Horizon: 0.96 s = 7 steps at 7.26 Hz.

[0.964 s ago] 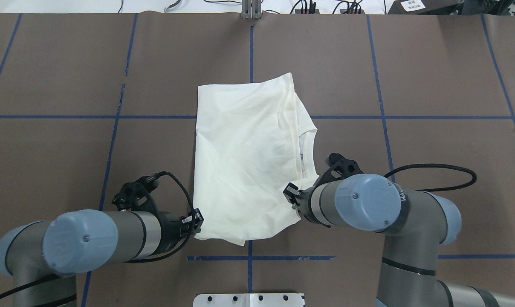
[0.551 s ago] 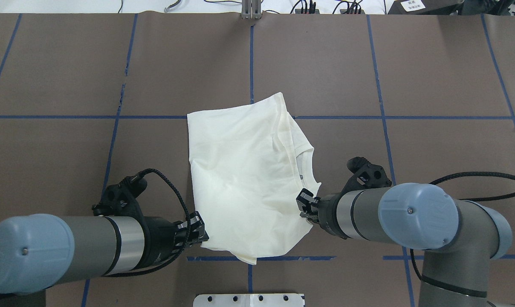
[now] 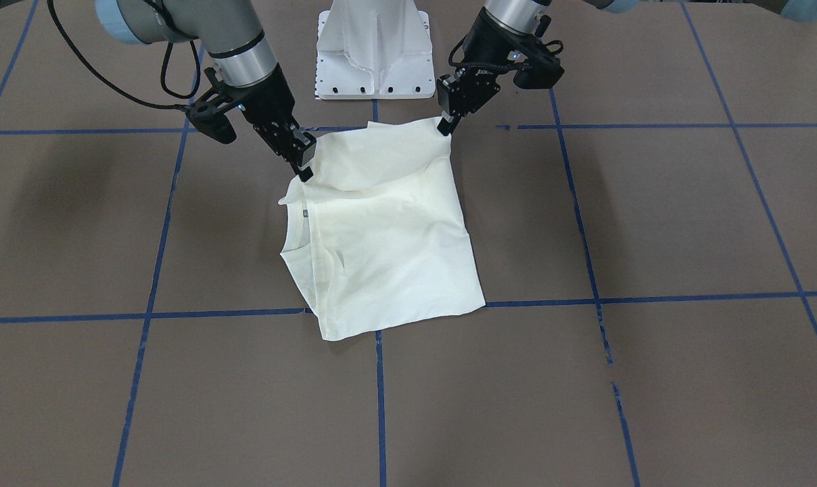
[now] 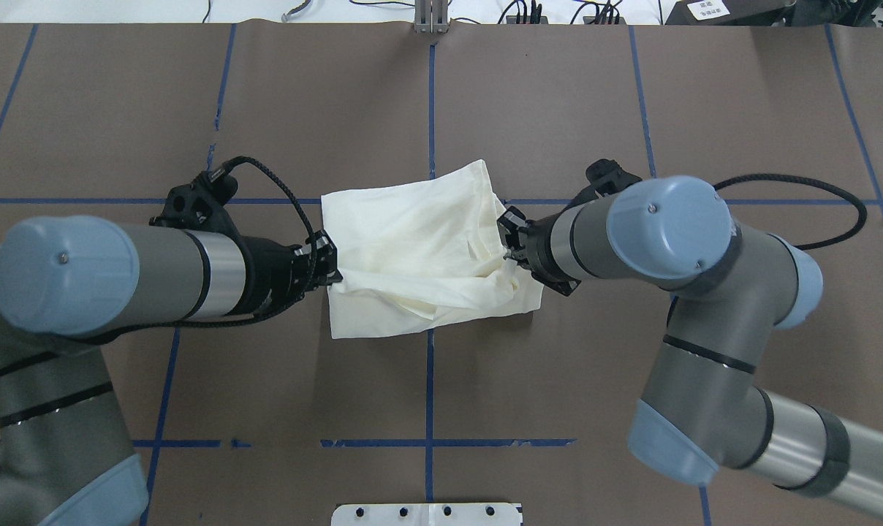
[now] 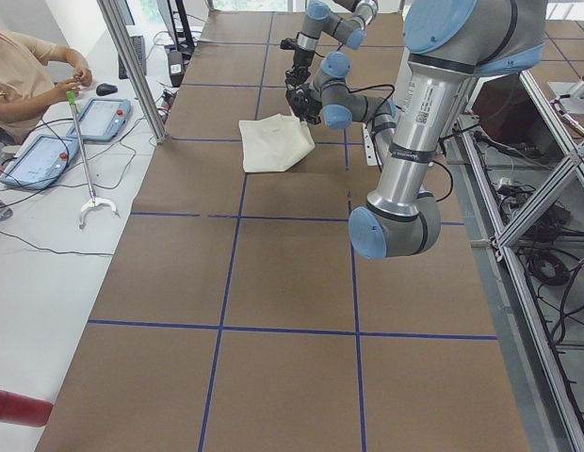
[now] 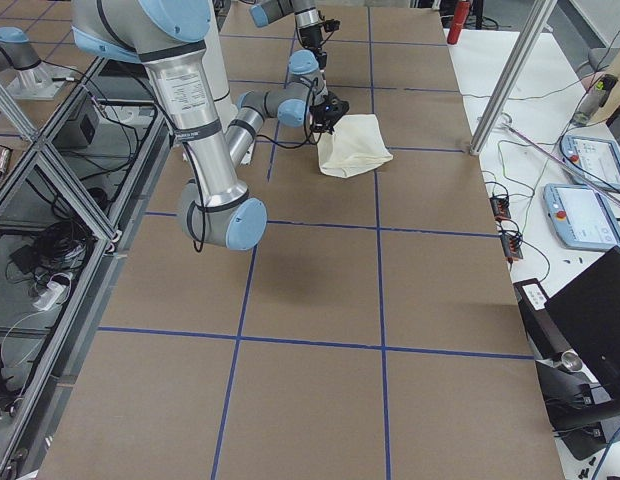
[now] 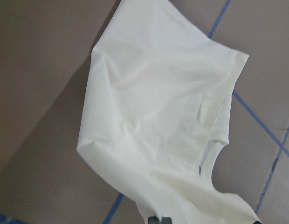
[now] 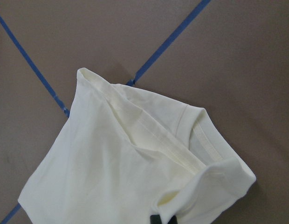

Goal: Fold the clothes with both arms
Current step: 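Lift the near edge with both grippers and fold it toward the far edge, then lay the folded edge down and open both grippers, lifting away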

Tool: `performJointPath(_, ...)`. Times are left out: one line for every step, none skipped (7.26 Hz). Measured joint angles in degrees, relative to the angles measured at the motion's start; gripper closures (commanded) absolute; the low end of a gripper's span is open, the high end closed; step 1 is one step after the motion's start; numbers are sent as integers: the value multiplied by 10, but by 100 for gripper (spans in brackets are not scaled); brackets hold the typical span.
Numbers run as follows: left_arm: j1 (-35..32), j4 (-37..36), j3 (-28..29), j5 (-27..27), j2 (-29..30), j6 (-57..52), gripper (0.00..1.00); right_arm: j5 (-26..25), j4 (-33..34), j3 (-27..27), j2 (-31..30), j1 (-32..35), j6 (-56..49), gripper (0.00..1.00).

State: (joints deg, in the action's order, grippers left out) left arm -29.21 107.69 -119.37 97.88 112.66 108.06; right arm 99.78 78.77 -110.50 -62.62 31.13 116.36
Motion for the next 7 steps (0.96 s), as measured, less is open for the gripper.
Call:
performJointPath(-22,3,33,4,15,-21,100,9,-2,46,31,16,0,100)
performJointPath(-35,11,61,6,23,-41,100,13,-4,87,59,27,-1,100)
performJointPath(-42,30,91,5,27,-57,100,15,-11,129,83,33,-3,100)
performJointPath(-45,53,121,5,30,-69,100,15,-29,163,98,38,-3,100)
performJointPath(-46,67,142,4,32,-76,100,15,-45,184,104,40,-3,100)
performJointPath(-46,73,157,3,33,-87,100,16,-52,197,107,40,-3,100)
performJointPath(-46,75,168,2,34,-99,100,16,-56,211,111,40,-4,100)
